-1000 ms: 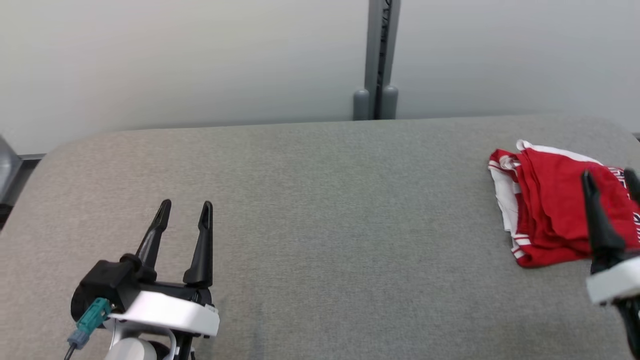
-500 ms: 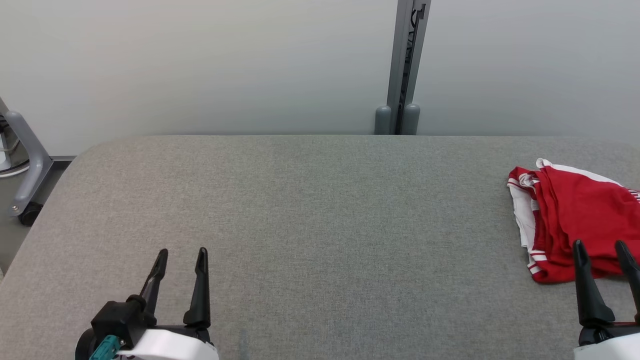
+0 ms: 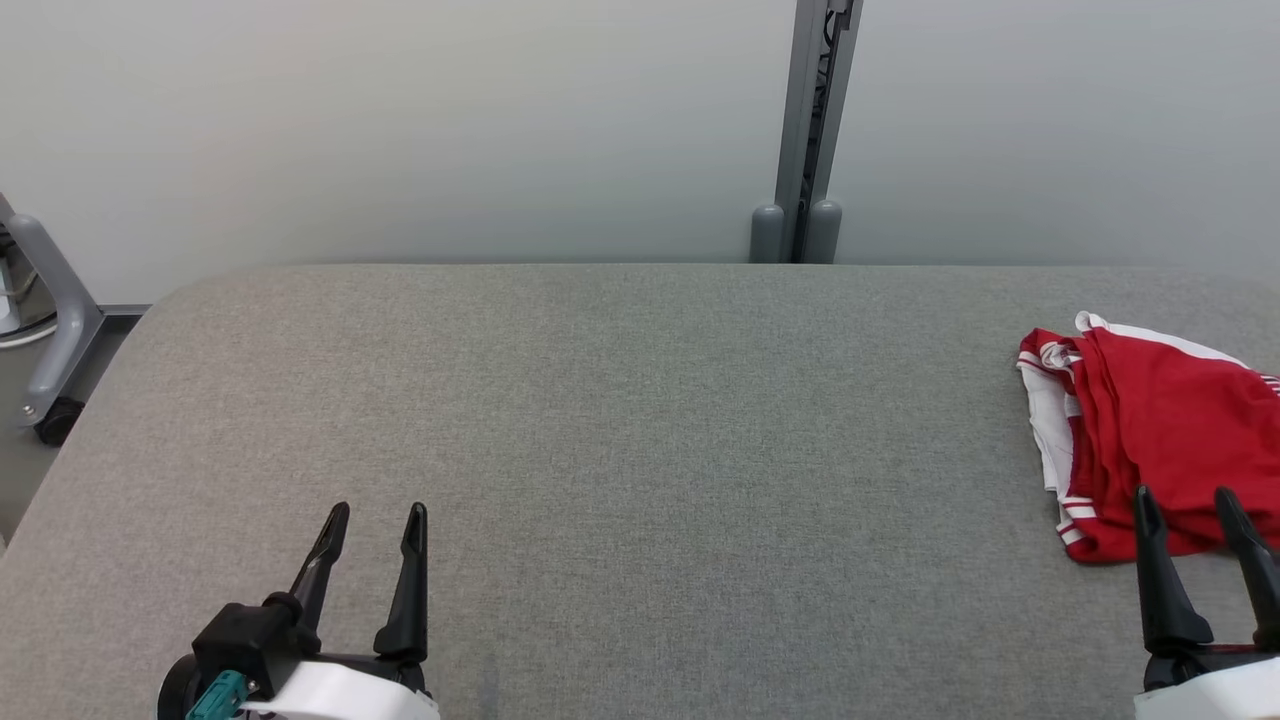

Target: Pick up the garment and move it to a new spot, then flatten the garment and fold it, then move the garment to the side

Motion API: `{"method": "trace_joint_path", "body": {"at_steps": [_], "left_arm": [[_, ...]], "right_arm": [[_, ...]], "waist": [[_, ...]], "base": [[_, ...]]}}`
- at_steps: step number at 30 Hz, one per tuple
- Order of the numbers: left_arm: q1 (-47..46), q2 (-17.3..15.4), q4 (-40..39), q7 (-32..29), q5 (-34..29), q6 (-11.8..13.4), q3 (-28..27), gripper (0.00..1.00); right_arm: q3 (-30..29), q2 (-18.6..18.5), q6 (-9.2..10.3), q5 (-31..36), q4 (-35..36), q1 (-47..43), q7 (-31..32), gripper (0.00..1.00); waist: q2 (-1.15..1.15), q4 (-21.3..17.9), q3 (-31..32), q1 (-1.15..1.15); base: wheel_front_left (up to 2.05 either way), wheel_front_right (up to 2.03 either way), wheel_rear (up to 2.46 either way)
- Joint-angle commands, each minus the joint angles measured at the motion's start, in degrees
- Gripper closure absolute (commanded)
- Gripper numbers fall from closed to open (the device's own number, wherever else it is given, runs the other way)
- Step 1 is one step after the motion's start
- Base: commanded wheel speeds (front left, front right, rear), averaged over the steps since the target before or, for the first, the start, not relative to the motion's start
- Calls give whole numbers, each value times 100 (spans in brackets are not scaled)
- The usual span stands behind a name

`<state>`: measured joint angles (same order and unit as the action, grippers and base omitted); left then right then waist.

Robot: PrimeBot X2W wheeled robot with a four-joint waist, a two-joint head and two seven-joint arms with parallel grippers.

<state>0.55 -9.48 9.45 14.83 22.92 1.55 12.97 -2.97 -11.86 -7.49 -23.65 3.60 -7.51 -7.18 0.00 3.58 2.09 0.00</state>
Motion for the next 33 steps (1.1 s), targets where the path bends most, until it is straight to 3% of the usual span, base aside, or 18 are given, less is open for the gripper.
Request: {"method": "trace_joint_path", "body": {"at_steps": [1, 29, 30, 33], "left_arm": [[-116, -16, 6, 19, -31, -25, -5, 0], [-215, -24, 123, -5, 60, 5, 94, 0], [-113, -11, 114, -12, 55, -13, 104, 100], [7, 40, 241, -20, 77, -33, 140, 100]], "right_arm": [[24, -33, -4, 28, -22, 68, -48, 0], [232, 25, -4, -4, -255, 232, -11, 0], [231, 53, 0, -7, -251, 204, -19, 100], [259, 134, 0, -18, -380, 127, 0, 100]], "waist": [[0, -2, -4, 0], [0, 11, -9, 0], [0, 11, -9, 0], [0, 10, -9, 0]], "base": [[0, 0, 0], [0, 0, 0], [0, 0, 0], [0, 0, 0]]}}
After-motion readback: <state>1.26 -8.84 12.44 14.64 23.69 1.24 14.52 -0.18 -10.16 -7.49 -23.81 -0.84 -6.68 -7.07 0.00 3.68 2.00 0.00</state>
